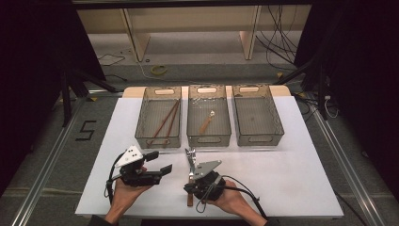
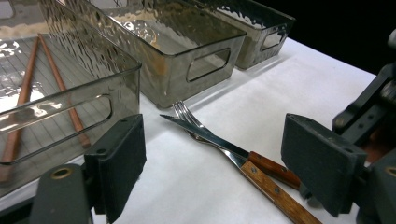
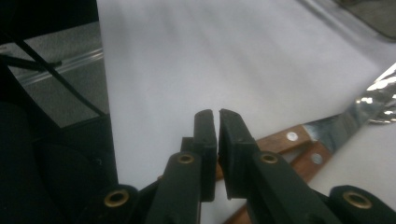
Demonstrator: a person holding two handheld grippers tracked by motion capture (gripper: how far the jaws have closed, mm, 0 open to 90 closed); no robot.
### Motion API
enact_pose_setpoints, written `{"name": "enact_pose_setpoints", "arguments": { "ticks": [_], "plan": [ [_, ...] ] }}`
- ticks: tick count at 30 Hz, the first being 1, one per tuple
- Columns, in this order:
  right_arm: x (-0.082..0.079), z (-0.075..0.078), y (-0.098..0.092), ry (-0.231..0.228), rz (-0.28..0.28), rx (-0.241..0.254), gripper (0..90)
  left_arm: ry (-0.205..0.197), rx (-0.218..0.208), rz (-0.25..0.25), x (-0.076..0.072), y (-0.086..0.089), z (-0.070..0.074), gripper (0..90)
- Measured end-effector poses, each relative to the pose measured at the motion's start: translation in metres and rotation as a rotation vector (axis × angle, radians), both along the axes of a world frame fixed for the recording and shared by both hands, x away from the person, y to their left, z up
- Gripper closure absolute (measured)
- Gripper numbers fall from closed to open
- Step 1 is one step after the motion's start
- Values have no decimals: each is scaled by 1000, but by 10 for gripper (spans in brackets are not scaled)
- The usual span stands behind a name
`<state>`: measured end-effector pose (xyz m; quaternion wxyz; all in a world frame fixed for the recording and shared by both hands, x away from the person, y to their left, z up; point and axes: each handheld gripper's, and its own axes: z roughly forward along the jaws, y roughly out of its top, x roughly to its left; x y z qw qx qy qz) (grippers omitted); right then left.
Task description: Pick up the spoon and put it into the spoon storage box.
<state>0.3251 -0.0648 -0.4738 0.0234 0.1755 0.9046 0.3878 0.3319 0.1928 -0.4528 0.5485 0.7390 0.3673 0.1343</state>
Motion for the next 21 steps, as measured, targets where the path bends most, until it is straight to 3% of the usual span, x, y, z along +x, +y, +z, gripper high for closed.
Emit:
{"name": "enact_pose_setpoints", "arguments": {
  "ticks": [10,21],
  "plan": [
    [0,-11,11,28,22,-32,887,5,16,-9,1,-1,-2,215],
    [-1,-14,13,28,52,-70,900,8,25,-9,1,-3,-4,216]
  ]
}}
